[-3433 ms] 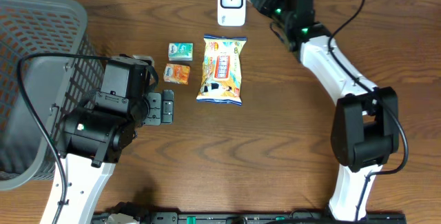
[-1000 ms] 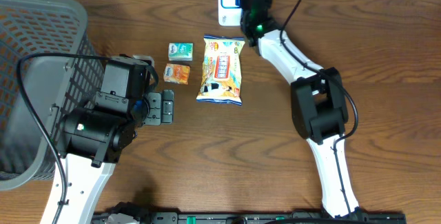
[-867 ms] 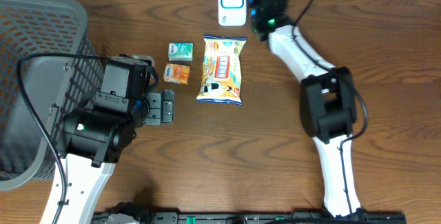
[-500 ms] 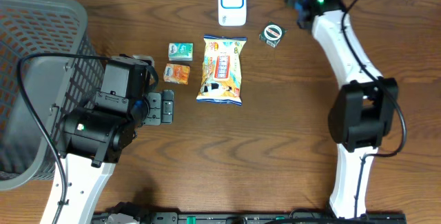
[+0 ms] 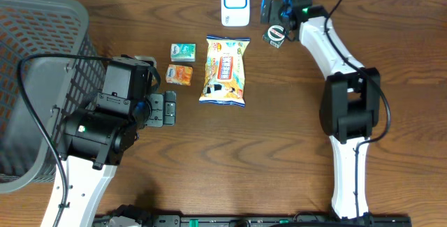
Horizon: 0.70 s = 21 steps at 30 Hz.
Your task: Scan the item barcode
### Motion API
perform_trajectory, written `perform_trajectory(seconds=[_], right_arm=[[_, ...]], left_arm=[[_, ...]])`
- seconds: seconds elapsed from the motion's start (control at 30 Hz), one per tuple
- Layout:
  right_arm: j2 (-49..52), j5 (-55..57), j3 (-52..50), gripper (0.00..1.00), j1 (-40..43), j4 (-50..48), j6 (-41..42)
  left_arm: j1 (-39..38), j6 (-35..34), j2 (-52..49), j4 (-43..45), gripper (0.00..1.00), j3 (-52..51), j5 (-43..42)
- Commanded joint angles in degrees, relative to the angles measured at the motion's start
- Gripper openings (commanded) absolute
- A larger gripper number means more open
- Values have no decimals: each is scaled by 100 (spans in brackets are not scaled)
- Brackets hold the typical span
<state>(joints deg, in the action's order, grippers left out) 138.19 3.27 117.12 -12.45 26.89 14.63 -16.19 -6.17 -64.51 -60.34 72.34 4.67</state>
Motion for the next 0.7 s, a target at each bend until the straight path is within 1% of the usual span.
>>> perform_trajectory(seconds=[0.0, 0.1, 0.2, 0.27, 0.43, 0.67], right_arm=[[138, -68, 17, 99, 17, 39, -1174], [149, -192, 17, 99, 92, 129, -1818], [149, -573, 17, 99, 142, 249, -2573], [149, -898, 15, 99, 164, 385, -2868], [170, -1491, -11, 99, 164, 570, -3075], [175, -1517, -236, 99, 164, 529, -3552]], left_arm=[[-2, 7, -22, -28, 98, 74, 35], [-2, 7, -22, -28, 98, 74, 35], [-2, 7, -22, -28, 98, 74, 35], [-2, 7, -22, -28, 98, 74, 35], [-2, 7, -22, -28, 98, 74, 35], [-2, 7, -22, -28, 98, 74, 35]])
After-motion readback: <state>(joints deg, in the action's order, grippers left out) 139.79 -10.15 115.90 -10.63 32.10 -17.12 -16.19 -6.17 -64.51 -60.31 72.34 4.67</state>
